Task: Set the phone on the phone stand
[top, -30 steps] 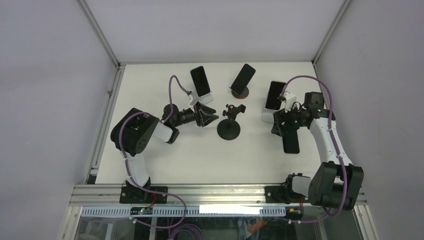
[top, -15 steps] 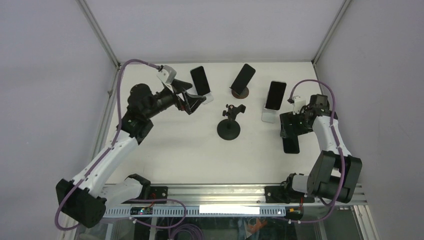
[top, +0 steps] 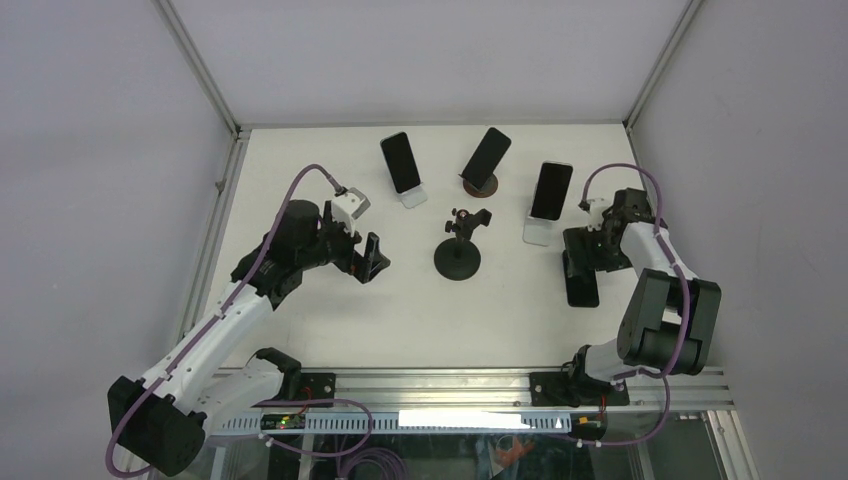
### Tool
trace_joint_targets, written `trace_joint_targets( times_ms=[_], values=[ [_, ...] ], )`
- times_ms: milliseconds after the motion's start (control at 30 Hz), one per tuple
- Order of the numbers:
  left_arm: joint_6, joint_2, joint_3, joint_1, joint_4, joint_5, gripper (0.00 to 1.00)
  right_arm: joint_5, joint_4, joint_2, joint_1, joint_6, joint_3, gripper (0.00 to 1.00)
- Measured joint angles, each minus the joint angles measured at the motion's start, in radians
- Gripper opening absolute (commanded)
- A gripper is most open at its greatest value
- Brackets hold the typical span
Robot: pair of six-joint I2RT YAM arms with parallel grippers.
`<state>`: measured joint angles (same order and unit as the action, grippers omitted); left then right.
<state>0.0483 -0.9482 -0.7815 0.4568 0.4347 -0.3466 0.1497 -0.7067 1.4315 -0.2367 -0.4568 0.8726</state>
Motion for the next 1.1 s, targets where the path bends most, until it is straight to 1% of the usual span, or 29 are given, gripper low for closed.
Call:
trace_joint_targets(
  times_ms=[367, 733, 967, 1033, 1100],
  values=[
    [0.032, 0.031, 0.000, 0.000, 0.008, 0.006, 0.98, -0.013, 0.053, 0.049, 0.034, 0.056, 0.000, 0.98],
    [0.042, 0.031, 0.000, 0.000, 0.008, 0.006, 0.97, -0.065, 0.074, 0.114, 0.092, 0.076, 0.000, 0.91],
    [0.043, 0.031, 0.000, 0.000, 0.008, 0.006, 0.97, -0.086, 0.071, 0.134, 0.122, 0.086, 0.014, 0.79],
    [0.043, 0.031, 0.000, 0.000, 0.008, 0.006, 0.97, -0.086, 0.071, 0.137, 0.124, 0.090, 0.017, 0.71],
    [0.044, 0.031, 0.000, 0.000, 0.008, 0.006, 0.97, -0.087, 0.070, 0.138, 0.124, 0.091, 0.019, 0.60]
  ],
)
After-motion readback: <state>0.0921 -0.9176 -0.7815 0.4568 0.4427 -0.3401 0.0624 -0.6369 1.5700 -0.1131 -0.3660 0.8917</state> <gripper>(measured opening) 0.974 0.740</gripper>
